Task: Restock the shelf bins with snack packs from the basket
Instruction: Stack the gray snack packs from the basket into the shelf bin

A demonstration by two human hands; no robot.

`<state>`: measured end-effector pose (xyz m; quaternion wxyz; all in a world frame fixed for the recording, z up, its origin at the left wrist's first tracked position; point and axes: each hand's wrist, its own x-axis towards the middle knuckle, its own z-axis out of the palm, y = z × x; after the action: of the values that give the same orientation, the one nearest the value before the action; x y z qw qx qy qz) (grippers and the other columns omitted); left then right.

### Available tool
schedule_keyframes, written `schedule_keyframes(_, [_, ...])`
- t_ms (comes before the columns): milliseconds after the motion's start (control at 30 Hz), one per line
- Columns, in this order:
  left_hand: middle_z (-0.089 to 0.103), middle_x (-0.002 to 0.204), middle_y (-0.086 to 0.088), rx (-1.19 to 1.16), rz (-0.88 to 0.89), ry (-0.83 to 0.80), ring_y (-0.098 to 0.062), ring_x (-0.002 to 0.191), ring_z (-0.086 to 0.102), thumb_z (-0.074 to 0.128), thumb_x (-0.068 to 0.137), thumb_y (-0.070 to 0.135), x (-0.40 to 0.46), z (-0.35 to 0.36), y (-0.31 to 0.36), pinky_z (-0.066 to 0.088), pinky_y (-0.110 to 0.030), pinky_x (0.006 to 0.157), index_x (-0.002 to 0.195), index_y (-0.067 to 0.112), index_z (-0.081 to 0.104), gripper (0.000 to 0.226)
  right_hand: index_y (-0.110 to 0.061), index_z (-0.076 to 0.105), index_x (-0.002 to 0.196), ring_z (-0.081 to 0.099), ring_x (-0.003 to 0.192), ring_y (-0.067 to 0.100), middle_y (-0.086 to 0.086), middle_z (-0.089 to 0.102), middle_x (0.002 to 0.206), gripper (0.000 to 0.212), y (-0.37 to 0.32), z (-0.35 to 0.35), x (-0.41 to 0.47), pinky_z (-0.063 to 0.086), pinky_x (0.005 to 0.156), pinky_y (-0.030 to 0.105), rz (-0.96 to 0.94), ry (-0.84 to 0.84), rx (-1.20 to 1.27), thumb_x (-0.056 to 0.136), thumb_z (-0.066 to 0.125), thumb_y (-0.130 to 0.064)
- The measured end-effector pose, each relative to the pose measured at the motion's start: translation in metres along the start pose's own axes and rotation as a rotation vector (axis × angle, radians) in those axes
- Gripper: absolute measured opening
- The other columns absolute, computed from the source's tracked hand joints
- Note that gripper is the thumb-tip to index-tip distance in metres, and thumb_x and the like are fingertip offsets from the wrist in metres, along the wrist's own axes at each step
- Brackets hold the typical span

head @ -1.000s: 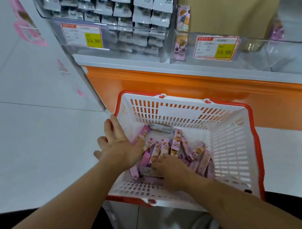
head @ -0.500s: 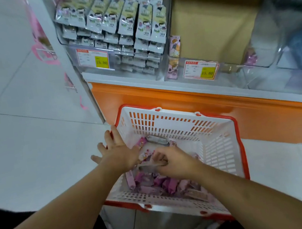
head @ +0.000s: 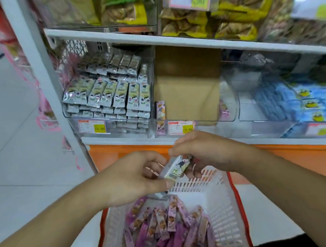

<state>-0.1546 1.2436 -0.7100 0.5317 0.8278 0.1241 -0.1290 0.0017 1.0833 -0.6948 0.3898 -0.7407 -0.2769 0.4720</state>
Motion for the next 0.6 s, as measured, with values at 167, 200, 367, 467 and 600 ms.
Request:
schedule_keyframes(167, [0.076,0.090,0.006,-0.166,-0.025,0.163,-0.018,0.091,0.074,0.087,0.082,0.031,0.003,-0.003,0.000,0.056,-0.040,0.086,0.096,0.027,0.076,0.018,-0.013,0.062,0.118,0.070,0.069,0.036,0.020,0.075,0.100,0.042,-0.017,0.006,0.006,0.052,0.059,0.036,0.034,0.180,0.011,0.105,0.053,-0.052])
schedule_keyframes(200, [0.077,0.092,0.004,-0.215,-0.048,0.189,-0.017,0.091,0.074,0.088,0.081,0.032,0.005,-0.007,-0.003,0.056,-0.037,0.081,0.097,0.024,0.076,0.021,-0.021,0.060,0.122,0.074,0.076,0.031,0.009,0.074,0.107,0.037,-0.018,0.006,0.008,0.056,0.063,0.038,0.000,0.274,-0.069,0.105,0.053,-0.053])
schedule_keyframes(367, [0.079,0.096,-0.008,-0.451,-0.124,0.339,-0.024,0.090,0.076,0.089,0.077,0.034,0.015,-0.019,-0.010,0.060,-0.039,0.080,0.100,0.012,0.075,0.034,-0.038,0.051,0.135,0.054,0.117,-0.005,-0.023,0.049,0.133,0.042,-0.015,0.009,0.008,0.048,0.093,0.024,-0.402,0.478,-0.485,0.097,0.067,-0.045])
schedule_keyframes(467, [0.077,0.095,-0.010,-0.511,-0.120,0.379,-0.025,0.093,0.075,0.086,0.083,0.028,0.018,-0.024,-0.007,0.063,-0.039,0.079,0.100,0.008,0.074,0.029,-0.042,0.044,0.146,0.039,0.139,-0.004,-0.032,0.039,0.146,0.065,-0.012,0.017,0.013,0.040,0.110,0.025,-0.457,0.348,-0.577,0.089,0.075,-0.052])
schedule_keyframes(600, [0.073,0.104,-0.022,-0.542,-0.122,0.383,-0.032,0.102,0.073,0.087,0.082,0.031,0.016,-0.027,-0.004,0.063,-0.046,0.087,0.099,0.008,0.074,0.032,-0.045,0.043,0.145,0.036,0.143,-0.003,-0.035,0.034,0.149,0.070,-0.012,0.027,0.021,0.038,0.116,0.032,-0.458,0.365,-0.562,0.086,0.079,-0.053])
